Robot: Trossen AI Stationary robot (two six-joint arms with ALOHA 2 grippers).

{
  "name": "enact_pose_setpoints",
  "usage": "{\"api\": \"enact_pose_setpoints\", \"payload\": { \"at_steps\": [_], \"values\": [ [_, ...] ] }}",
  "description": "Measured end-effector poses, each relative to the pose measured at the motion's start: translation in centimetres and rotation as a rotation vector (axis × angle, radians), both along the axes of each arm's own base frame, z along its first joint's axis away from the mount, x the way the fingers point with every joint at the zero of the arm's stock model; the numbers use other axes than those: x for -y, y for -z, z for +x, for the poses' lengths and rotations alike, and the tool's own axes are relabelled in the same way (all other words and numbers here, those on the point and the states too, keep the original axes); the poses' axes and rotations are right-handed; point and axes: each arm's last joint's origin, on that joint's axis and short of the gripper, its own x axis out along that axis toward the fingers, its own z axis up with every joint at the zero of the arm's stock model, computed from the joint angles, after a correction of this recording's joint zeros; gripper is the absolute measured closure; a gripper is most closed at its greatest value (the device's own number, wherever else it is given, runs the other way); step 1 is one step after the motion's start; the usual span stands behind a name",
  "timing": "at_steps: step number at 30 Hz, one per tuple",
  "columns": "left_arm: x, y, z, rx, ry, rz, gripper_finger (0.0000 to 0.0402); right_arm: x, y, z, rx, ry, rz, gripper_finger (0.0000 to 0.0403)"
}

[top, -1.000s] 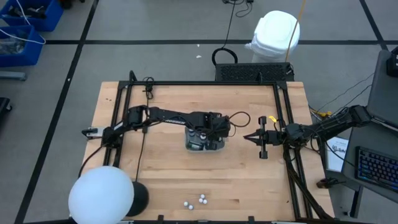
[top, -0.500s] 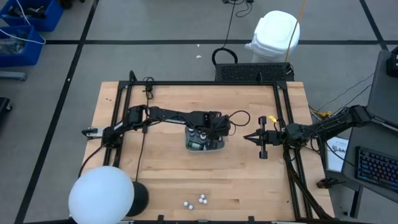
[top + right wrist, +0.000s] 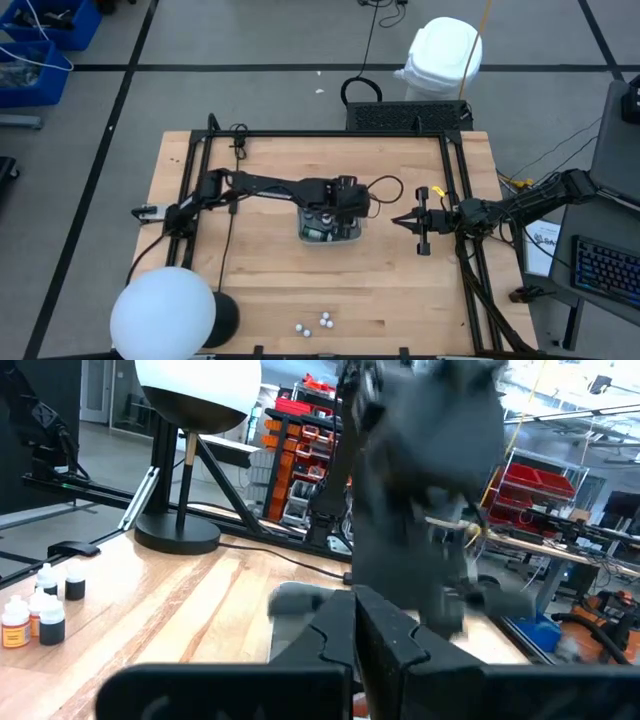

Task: Pick & Place food coloring
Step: Put the small red food coloring bottle into the gray bin

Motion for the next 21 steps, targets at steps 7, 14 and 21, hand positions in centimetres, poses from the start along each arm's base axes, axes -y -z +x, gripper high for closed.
{"api": "enact_pose_setpoints", "payload": {
  "at_steps": [7, 14, 21],
  "values": [
    [2.6, -6.7, -2.8, 0.061, 0.032, 0.024, 0.0268, 0.0, -0.1, 0.0, 0.008, -0.001, 0.002, 0.0403],
    [2.4, -7.4, -6.1, -0.055, 0.018, 0.065, 0.0325, 0.0, -0.2, 0.0, 0.017, -0.002, 0.014, 0.0403],
    [1.7, -6.4, -11.4, 0.217, 0.160, -0.164, 0.0392, 0.0, 0.1, 0.0, -0.013, -0.003, 0.009, 0.0403]
  ]
}}
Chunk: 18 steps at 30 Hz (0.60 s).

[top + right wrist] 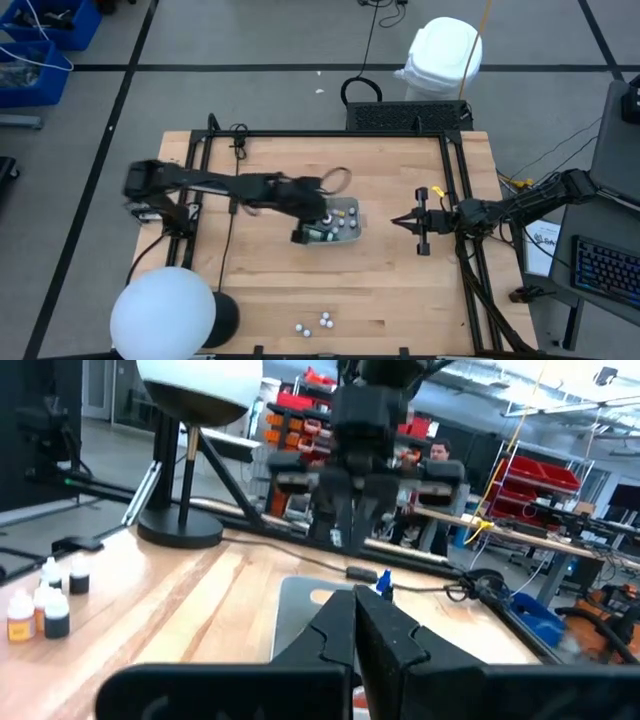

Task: Pick & Place food coloring
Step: Put the small red food coloring bottle into the gray bin

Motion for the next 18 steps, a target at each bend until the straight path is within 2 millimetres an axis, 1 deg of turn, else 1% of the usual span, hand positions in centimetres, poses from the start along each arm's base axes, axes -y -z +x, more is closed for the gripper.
{"api": "enact_pose_setpoints", "payload": {
  "at_steps": [3, 6, 10, 13, 16, 18],
  "values": [
    [-0.6, 0.9, -3.4, 0.149, -0.032, -0.027, 0.0397, 0.0, 0.3, 0.0, -0.034, 0.000, -0.010, 0.0403],
    [-1.2, 2.5, -6.9, 0.284, -0.041, -0.085, 0.0394, 0.0, 0.5, 0.0, -0.054, 0.001, -0.025, 0.0403],
    [-1.6, 6.3, -10.8, 0.405, -0.056, -0.184, 0.0398, 0.0, 0.5, 0.0, -0.053, 0.002, -0.042, 0.0403],
    [-1.6, 8.3, -12.6, 0.491, -0.099, -0.222, 0.0396, 0.0, 0.6, 0.0, -0.056, 0.001, -0.041, 0.0403],
    [-1.6, 10.0, -14.0, 0.481, -0.144, -0.229, 0.0398, 0.0, 0.6, 0.0, -0.057, 0.001, -0.042, 0.0403],
    [-1.5, 10.6, -14.5, 0.484, -0.163, -0.235, 0.0397, 0.0, 0.6, 0.0, -0.057, 0.001, -0.042, 0.0403]
  ]
}}
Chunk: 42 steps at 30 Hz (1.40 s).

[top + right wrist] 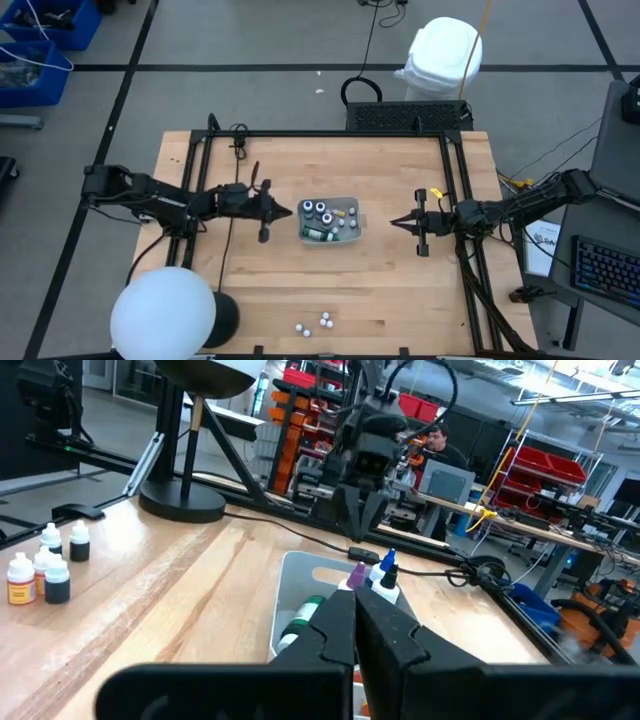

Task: Pick & Place food coloring
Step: Put the small red food coloring bottle into the gray bin

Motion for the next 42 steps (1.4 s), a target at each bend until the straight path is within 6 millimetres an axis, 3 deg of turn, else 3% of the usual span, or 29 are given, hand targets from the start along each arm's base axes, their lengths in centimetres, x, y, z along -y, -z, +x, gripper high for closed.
{"api": "enact_pose_setpoints", "payload": {
  "at_steps": [11, 22, 25, 28, 31, 32, 36, 42],
  "values": [
    [1.5, 2.3, -1.9, -0.067, -0.069, 0.023, 0.0398, 0.0, 0.0, 0.0, -0.001, 0.003, -0.028, 0.0403],
    [1.6, 2.4, -2.0, -0.072, -0.064, 0.029, 0.0387, 0.0, -0.1, 0.0, 0.015, 0.005, -0.052, 0.0403],
    [1.6, 2.4, -2.0, -0.071, -0.066, 0.023, 0.0395, 0.0, -0.7, 0.0, 0.073, 0.013, -0.013, 0.0403],
    [1.6, 2.4, -2.0, -0.070, -0.075, -0.005, 0.0398, 0.1, -1.9, -0.1, 0.201, 0.035, 0.135, 0.0403],
    [1.6, 2.4, -2.0, -0.068, -0.085, -0.034, 0.0388, -0.5, -1.9, 0.1, 0.193, -0.068, 0.160, 0.0403],
    [1.6, 2.4, -2.0, -0.068, -0.089, -0.042, 0.0383, -0.9, -1.4, 0.3, 0.140, -0.085, 0.153, 0.0403],
    [1.6, 2.4, -2.0, -0.065, -0.103, -0.083, 0.0364, -2.5, -2.8, 2.0, 0.085, -0.101, 0.186, 0.0403],
    [1.6, 2.4, -2.0, -0.063, -0.111, -0.119, 0.0356, -6.3, -2.8, 6.2, -0.102, -0.100, 0.115, 0.0403]
  ]
}}
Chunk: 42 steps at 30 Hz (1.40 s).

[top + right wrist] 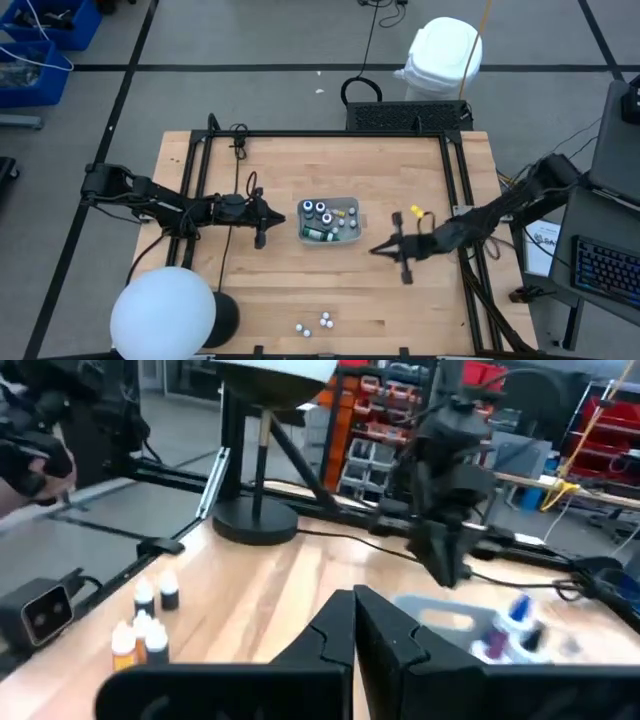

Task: Pick & Place food coloring
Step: Put the small red food coloring bottle into the gray bin

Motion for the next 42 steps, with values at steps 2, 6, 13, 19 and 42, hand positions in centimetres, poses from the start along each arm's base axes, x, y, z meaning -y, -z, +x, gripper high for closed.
{"api": "enact_pose_setpoints", "payload": {
  "at_steps": [2, 6, 13, 19, 42],
  "values": [
    [0.0, 0.0, 0.0, 0.000, 0.002, -0.002, 0.0355, -1.4, 0.1, 1.6, -0.036, -0.011, -0.025, 0.0403],
    [0.0, 0.0, 0.0, 0.000, 0.003, -0.002, 0.0355, -4.5, 0.6, 4.9, -0.116, -0.057, -0.114, 0.0403],
    [0.0, -0.4, 0.2, 0.043, 0.026, 0.061, 0.0355, -10.2, 0.7, 9.6, -0.207, -0.048, -0.266, 0.0403],
    [0.0, -1.1, 0.4, 0.117, 0.039, 0.107, 0.0355, -13.5, 1.4, 10.4, -0.233, -0.108, -0.292, 0.0403],
    [0.5, -1.7, 0.5, 0.179, 0.097, 0.073, 0.0355, -4.9, -4.9, 1.2, 0.006, 0.000, -0.265, 0.0403]
  ]
}}
